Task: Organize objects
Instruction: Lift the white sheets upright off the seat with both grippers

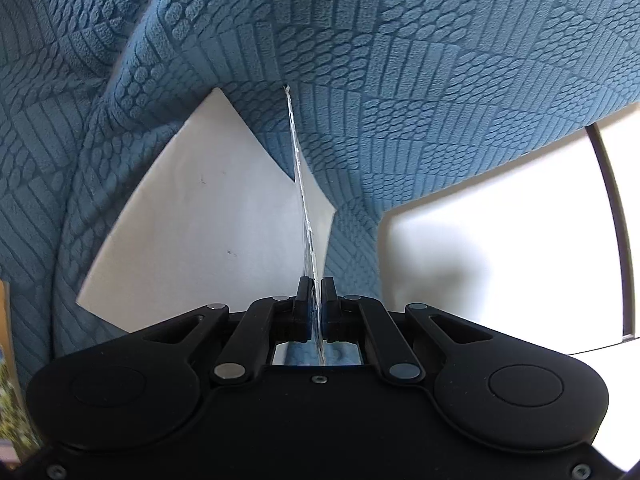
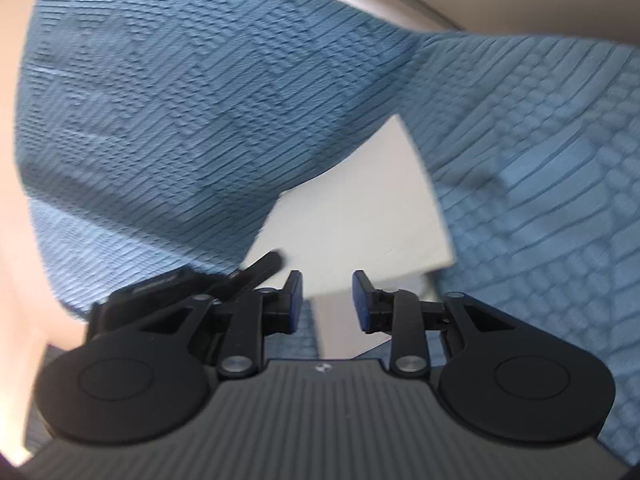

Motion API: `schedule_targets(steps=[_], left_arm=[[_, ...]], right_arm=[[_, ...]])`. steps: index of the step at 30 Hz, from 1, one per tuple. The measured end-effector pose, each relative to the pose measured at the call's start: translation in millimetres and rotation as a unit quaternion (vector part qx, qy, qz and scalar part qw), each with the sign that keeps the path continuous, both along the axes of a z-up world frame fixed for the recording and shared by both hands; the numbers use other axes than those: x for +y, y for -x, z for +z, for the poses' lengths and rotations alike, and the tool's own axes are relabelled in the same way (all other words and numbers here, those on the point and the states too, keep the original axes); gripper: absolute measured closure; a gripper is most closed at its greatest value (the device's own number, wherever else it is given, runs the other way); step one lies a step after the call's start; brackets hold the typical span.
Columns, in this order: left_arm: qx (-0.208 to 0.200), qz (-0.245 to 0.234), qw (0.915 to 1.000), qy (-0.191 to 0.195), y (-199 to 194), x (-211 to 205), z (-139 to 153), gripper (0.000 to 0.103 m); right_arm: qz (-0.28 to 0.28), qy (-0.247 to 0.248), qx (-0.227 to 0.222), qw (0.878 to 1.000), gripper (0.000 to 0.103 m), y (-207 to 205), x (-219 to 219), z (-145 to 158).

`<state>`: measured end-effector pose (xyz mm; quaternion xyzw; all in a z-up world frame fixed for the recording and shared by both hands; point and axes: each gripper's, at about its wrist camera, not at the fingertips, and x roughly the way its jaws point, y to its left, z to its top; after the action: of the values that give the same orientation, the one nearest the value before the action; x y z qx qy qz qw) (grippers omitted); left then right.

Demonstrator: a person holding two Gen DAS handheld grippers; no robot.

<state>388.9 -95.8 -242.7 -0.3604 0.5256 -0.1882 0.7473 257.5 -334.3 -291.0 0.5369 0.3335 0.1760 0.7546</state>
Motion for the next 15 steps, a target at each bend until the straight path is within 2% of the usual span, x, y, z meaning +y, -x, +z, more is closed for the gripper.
schedule_targets(steps=[1,3,4,6,9,15], left_arm=[[0.000,0.002,1.0000,0.005,2,0,2,0.100],[0.003,0.008,0.9998,0.016,9,3,10,0.100],[0.006,0.013,0.9995,0.027,12,6,11,0.100],[0.009,0.021,0.9986,0.049,19,11,14,0.100],[0.012,0.025,0.9977,0.061,26,15,17,0.100],[0.004,0.027,0.9975,0.065,46,31,30,0.100]], right_arm=[[0.005,-0.025,-0.003,1.000,0.045,1,2,-2],[0.011,-0.070,-0.003,0.998,0.028,1,5,-7],[0.011,-0.080,0.000,0.997,0.024,0,7,-9],[0.008,-0.087,0.010,0.996,0.023,-1,10,-13],[-0.004,-0.100,0.012,0.995,0.023,-1,10,-14],[-0.050,-0.109,0.008,0.993,0.025,0,0,-16]])
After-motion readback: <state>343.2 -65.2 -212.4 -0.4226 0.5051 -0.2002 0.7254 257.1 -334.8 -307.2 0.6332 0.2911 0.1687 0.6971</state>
